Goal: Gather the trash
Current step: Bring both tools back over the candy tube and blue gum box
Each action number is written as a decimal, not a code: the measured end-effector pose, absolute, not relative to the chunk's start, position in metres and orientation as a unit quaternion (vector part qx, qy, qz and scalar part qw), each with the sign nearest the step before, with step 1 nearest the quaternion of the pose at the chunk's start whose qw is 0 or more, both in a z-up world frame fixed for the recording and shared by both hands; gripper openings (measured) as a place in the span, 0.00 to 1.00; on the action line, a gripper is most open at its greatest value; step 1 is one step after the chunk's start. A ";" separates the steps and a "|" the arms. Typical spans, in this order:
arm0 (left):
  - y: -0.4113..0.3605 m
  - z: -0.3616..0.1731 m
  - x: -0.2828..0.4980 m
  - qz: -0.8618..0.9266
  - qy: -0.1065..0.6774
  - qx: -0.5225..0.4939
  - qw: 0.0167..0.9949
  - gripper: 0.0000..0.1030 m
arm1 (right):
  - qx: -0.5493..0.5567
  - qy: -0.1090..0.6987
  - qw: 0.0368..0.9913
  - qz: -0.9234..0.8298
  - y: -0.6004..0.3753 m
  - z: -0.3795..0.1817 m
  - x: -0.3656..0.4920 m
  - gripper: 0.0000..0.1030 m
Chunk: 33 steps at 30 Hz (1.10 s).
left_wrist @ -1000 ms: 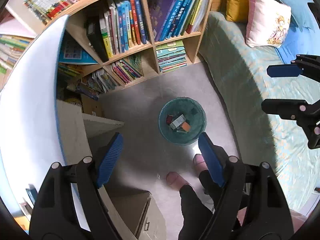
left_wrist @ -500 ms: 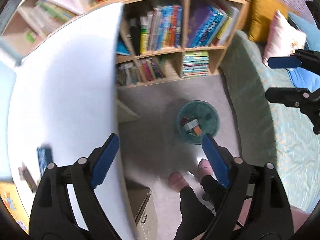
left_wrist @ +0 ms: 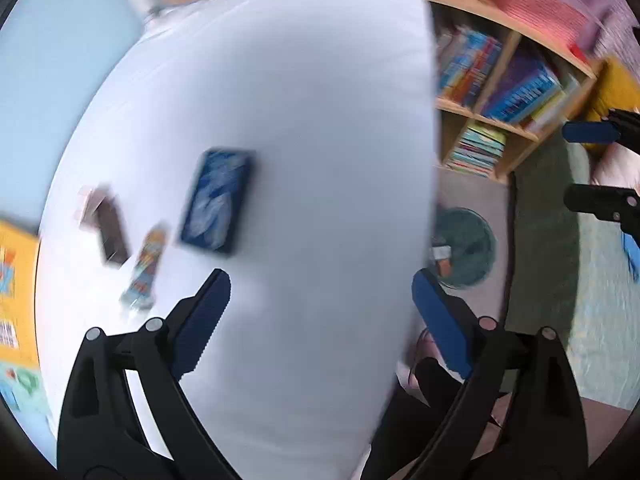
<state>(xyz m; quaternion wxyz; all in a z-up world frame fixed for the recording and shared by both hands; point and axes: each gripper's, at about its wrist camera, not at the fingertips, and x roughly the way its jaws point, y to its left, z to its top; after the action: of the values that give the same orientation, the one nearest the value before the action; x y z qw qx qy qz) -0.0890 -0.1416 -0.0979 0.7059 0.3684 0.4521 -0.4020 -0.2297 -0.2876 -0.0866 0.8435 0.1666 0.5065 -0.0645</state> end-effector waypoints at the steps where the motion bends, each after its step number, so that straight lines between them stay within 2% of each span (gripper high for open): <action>1: -0.133 -0.097 -0.080 -0.393 0.455 0.363 0.712 0.88 | 0.161 0.506 0.845 -0.057 -0.284 -0.085 -0.222 0.84; 15: -0.045 -0.102 0.022 -0.291 0.489 0.316 0.759 0.88 | 0.019 0.541 0.840 0.038 -0.218 -0.101 -0.098 0.86; 33: -0.041 -0.134 0.089 -0.282 0.518 0.301 0.749 0.88 | -0.075 0.576 0.810 0.081 -0.192 -0.149 -0.014 0.87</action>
<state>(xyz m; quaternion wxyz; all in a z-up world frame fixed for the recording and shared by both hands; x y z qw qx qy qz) 0.0886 -0.0413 -0.1340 0.7494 0.3008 0.5181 -0.2820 -0.0139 -0.1921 -0.1491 0.8097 -0.0750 0.5763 0.0815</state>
